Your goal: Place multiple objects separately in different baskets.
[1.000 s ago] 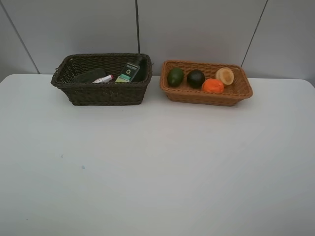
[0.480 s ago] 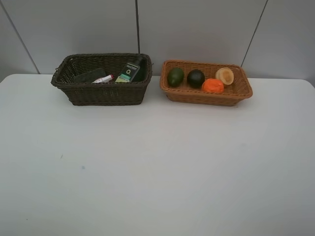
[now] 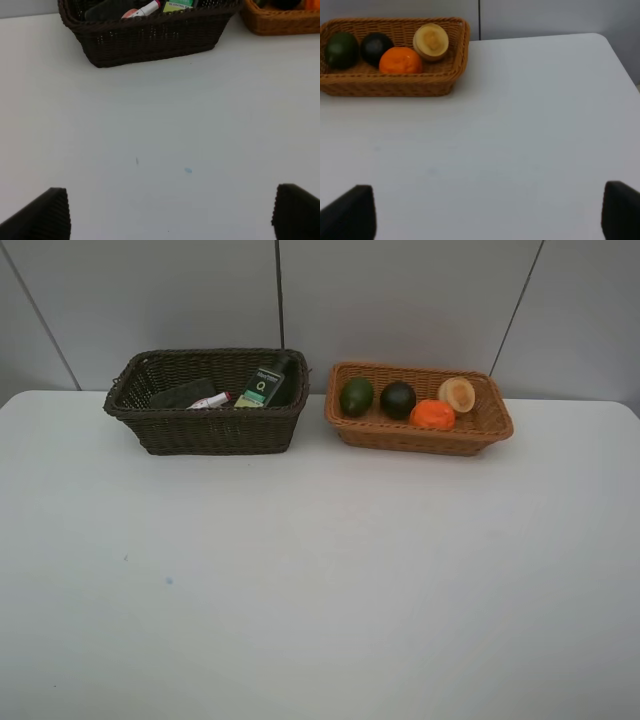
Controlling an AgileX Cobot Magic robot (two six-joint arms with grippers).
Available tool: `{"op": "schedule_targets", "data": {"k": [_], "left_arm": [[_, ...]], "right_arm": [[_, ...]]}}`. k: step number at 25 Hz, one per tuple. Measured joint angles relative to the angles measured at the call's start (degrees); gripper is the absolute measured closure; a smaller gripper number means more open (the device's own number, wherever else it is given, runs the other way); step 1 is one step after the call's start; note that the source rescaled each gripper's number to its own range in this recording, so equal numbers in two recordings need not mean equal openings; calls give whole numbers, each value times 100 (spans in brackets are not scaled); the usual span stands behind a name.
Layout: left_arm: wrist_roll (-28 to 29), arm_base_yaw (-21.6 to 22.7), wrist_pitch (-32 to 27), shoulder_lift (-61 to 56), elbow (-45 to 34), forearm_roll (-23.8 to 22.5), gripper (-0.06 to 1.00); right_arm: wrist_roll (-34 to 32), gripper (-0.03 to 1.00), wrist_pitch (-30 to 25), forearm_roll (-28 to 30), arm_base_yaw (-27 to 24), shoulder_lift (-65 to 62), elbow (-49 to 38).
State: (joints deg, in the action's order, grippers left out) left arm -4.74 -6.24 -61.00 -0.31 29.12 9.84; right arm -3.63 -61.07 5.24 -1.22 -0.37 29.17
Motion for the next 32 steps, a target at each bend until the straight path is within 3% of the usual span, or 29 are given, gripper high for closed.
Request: {"op": "schedule_targets", "data": {"k": [32], "left_arm": [[0,0,0,0,0,0,-5]], "right_arm": [[0,-3,0,0,-37,0,0]]}}
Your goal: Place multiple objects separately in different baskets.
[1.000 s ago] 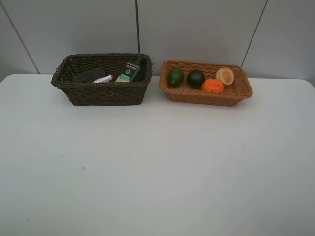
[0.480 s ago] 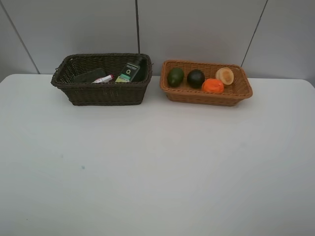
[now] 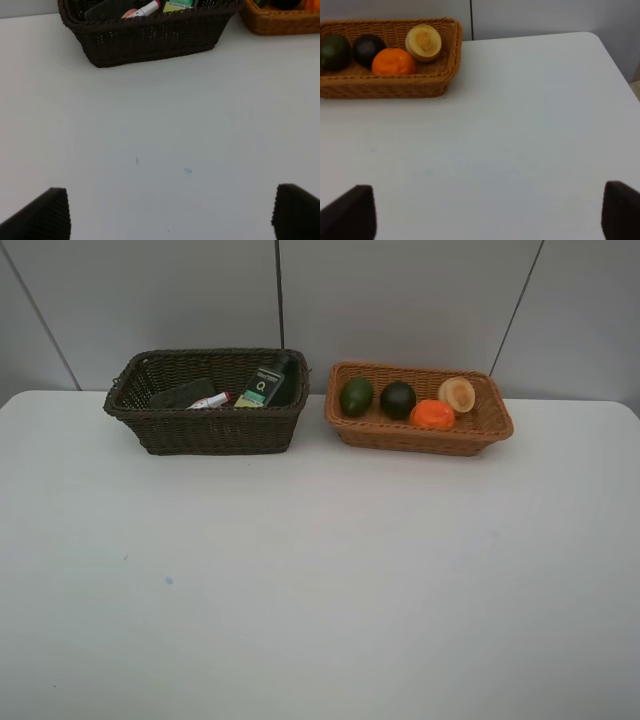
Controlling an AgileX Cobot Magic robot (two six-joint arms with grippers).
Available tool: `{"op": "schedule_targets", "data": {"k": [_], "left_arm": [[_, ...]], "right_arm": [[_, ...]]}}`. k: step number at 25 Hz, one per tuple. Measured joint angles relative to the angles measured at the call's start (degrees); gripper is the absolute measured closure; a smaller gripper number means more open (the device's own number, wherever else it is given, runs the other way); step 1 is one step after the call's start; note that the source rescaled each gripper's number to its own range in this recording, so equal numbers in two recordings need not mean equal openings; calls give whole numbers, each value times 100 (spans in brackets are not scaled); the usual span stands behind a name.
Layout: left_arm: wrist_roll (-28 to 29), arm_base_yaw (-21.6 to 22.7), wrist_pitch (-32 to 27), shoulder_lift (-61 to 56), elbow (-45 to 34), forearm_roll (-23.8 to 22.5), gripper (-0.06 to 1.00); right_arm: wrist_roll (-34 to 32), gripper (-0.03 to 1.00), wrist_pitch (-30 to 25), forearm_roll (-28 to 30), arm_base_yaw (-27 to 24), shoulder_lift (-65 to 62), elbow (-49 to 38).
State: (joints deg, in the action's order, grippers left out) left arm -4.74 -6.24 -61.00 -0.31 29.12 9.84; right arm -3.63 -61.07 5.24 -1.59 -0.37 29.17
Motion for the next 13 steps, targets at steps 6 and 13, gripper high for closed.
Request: {"op": "schedule_targets", "data": {"k": [6,13], "left_arm": [[0,0,0,0,0,0,-5],[0,0,0,0,0,0,-5]], "right_arm": [[0,-3,0,0,0,0,0],[0,-3,0,0,0,0,0]]}}
